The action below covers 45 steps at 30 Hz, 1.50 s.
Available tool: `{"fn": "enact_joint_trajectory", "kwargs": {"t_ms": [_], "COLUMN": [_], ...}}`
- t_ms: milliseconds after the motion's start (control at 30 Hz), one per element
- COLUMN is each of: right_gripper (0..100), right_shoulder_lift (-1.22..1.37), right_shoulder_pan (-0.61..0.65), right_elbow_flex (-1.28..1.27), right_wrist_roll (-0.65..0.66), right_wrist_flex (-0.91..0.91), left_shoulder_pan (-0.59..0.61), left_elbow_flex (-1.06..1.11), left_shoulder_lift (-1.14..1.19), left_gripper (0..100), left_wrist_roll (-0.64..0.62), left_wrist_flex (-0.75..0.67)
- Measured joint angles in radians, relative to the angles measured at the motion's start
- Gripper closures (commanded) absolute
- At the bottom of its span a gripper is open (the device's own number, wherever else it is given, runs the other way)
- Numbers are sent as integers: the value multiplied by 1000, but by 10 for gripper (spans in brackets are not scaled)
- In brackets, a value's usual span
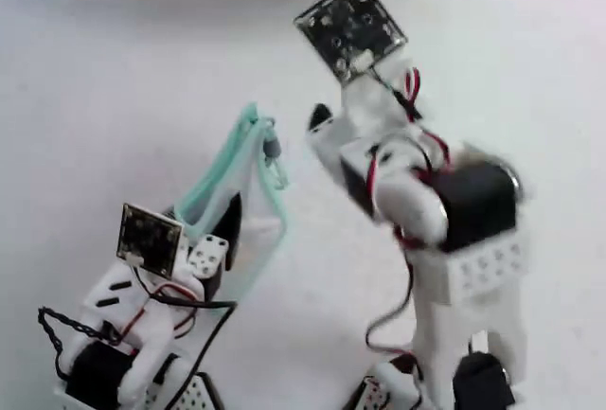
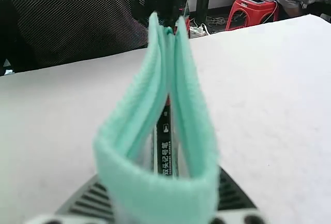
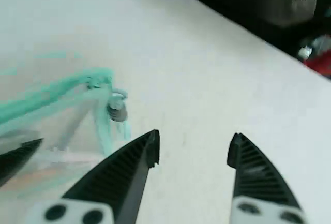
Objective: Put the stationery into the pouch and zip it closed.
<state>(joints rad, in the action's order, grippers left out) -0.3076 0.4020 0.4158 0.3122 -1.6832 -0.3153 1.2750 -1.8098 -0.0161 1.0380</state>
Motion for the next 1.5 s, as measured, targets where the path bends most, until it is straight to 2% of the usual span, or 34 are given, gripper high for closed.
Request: {"fn": "enact_joint_trajectory", "kwargs": {"t_ms": [133, 233, 333, 600, 767, 867, 1033, 1500], "right_gripper": [762, 694, 683, 683, 683, 683, 683, 683], "right_shoulder_lift": [26, 20, -21, -308, -525, -640, -694, -474], "right_shoulder_pan": [-28, 2, 46, 117, 150, 157, 216, 201], "right_elbow_flex": [-212, -376, -568, -1122, -1343, -1444, -1560, -1560], "right_wrist_roll": [3, 23, 49, 57, 21, -63, -91, -98], "right_wrist_flex": [112, 253, 410, 858, 987, 1073, 1255, 1524], "left_shoulder_pan": [0, 0, 0, 0, 0, 0, 0, 2], "left_elbow_flex": [0, 0, 0, 0, 0, 0, 0, -2], "left_shoulder_lift": [0, 0, 0, 0, 0, 0, 0, -2], "left_gripper": [928, 928, 928, 928, 928, 928, 928, 928], "left_wrist_roll": [0, 0, -2, -2, -2, -2, -6, -8], "left_wrist_flex": [0, 0, 0, 0, 0, 0, 0, 9]}}
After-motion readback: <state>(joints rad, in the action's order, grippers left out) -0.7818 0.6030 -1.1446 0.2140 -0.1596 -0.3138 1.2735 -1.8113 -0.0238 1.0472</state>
